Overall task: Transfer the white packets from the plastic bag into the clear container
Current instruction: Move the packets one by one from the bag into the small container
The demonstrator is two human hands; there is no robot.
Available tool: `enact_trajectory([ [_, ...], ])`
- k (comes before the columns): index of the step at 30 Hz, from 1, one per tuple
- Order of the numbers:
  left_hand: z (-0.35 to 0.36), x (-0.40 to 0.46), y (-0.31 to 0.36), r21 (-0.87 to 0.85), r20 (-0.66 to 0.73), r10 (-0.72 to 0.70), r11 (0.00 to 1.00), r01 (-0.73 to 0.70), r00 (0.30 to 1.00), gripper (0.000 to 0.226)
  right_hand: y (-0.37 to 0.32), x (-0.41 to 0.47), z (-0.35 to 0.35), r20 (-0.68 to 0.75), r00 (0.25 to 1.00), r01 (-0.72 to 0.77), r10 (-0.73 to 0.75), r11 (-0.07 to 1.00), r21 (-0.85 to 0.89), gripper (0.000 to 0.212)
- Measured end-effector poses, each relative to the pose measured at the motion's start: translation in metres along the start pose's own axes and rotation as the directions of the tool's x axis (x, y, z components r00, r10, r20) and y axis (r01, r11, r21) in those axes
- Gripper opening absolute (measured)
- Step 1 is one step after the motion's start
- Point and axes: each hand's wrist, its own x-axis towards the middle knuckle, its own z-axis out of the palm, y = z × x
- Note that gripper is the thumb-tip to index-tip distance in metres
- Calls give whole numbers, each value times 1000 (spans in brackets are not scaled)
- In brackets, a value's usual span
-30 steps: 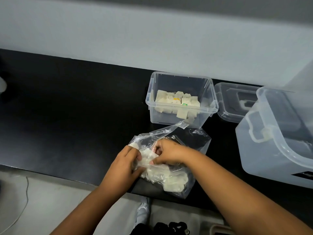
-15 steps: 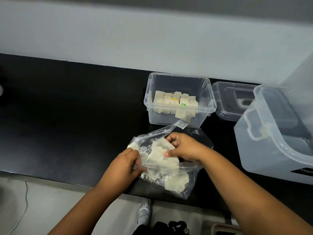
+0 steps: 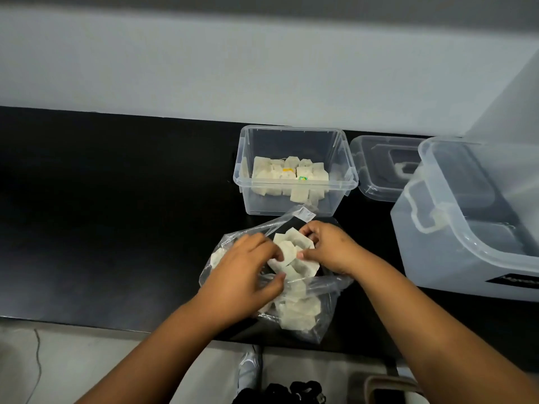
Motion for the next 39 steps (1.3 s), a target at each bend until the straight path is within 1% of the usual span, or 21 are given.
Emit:
enact_trajectory([
  [2, 10, 20, 3, 14, -9, -12, 1000, 12, 1000, 15, -5, -5, -5, -46, 998, 25, -32, 991, -129, 41],
  [4, 20, 38, 0, 24, 28, -95, 995, 94, 995, 15, -10, -12, -9, -89, 996, 10, -30, 977, -215, 43],
  [6, 27, 50, -5, 70, 97, -161, 985, 155, 982, 18, -14, -19, -13, -112, 994, -36, 6, 963, -267, 36],
  [7, 29, 54, -8, 106, 134, -180, 980, 167, 974, 19, -15, -22, -14, -102, 994, -61, 31, 949, -309, 32],
  [9, 33, 58, -14, 178, 187, -201, 970, 168, 962, 24, -17, -27, -13, -57, 996, -89, 73, 919, -383, 31],
  [11, 35, 60, -19, 250, 229, -218, 955, 160, 949, 32, -18, -30, -9, -21, 996, -90, 90, 903, -419, 35],
  [13, 35, 60, -24, 306, 280, -238, 940, 148, 930, 41, -18, -32, -4, -19, 996, -84, 83, 898, -432, 35],
  [15, 34, 61, -29, 309, 314, -254, 938, 155, 915, 46, -19, -35, 0, -31, 997, -76, 70, 903, -423, 33],
  [17, 32, 63, -32, 278, 309, -258, 945, 173, 915, 45, -19, -36, 0, -52, 997, -77, 61, 910, -406, 33],
  [19, 31, 65, -33, 245, 287, -253, 952, 184, 924, 38, -19, -35, -1, -62, 997, -66, 45, 918, -391, 30],
  [22, 28, 67, -33, 206, 274, -256, 957, 204, 927, 27, -17, -31, -6, -72, 997, -49, 28, 950, -307, 23],
  [25, 19, 71, -32, 166, 287, -239, 966, 198, 928, 19, -22, -29, -18, -80, 997, -11, -7, 975, -223, 18],
  [28, 3, 80, -24, 125, 304, -207, 976, 177, 930, 16, -36, -28, -35, -85, 994, 51, -68, 980, -191, 10],
  [30, -15, 88, -16, 105, 281, -174, 983, 149, 944, 13, -48, -27, -49, -100, 986, 109, -129, 976, -187, 5],
  [34, -59, 109, -5, 91, 189, -89, 993, 73, 978, 8, -76, -26, -87, -107, 975, 176, -195, 971, -164, 10],
  [36, -81, 122, -3, 50, 140, -88, 995, 82, 986, 7, -91, -21, -106, -111, 968, 209, -224, 969, -132, 11],
  [39, -106, 147, -7, 5, 74, -108, 994, 107, 991, 5, -108, -2, -130, -148, 958, 223, -247, 961, -161, 13],
])
